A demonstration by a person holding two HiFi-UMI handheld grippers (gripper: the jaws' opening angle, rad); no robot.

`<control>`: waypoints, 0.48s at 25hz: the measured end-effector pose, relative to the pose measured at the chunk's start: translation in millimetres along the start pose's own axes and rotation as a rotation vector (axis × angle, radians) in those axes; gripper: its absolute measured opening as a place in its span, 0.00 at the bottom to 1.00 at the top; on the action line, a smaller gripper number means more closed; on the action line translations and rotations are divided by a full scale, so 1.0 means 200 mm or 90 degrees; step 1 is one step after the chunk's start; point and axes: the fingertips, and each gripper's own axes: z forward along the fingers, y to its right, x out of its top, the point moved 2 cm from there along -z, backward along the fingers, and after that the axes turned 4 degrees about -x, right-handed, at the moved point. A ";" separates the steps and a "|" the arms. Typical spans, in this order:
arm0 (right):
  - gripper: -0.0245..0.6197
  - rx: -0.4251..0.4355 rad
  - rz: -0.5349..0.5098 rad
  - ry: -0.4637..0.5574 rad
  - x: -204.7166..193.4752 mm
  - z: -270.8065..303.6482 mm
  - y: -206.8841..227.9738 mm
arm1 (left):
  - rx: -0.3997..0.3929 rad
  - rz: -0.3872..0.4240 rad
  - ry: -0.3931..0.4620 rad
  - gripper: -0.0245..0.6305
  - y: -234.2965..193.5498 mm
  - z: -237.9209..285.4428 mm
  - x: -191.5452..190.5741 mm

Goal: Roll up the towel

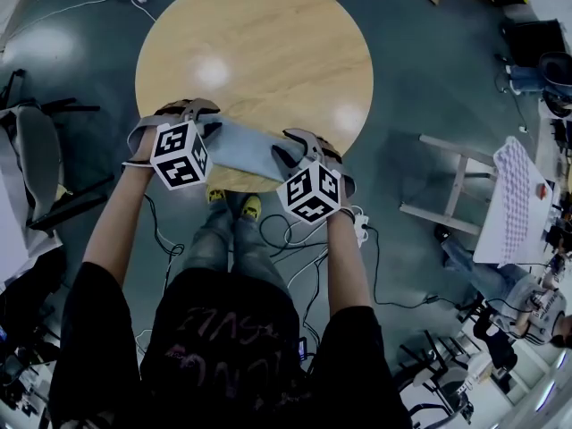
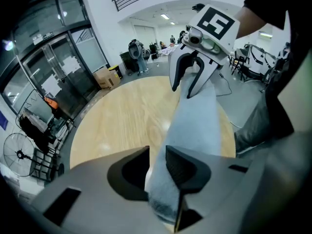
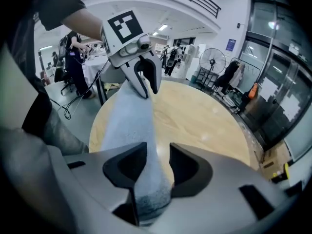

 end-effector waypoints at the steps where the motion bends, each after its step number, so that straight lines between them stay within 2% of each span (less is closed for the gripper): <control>1: 0.27 -0.005 0.013 0.007 0.01 -0.01 0.01 | 0.006 -0.005 0.004 0.21 -0.01 -0.02 0.00; 9: 0.25 -0.062 0.100 0.069 0.09 -0.15 0.06 | 0.065 -0.092 0.072 0.20 -0.04 -0.19 0.03; 12: 0.22 -0.088 0.123 0.087 0.11 -0.21 0.06 | 0.090 -0.129 0.103 0.15 -0.04 -0.26 0.06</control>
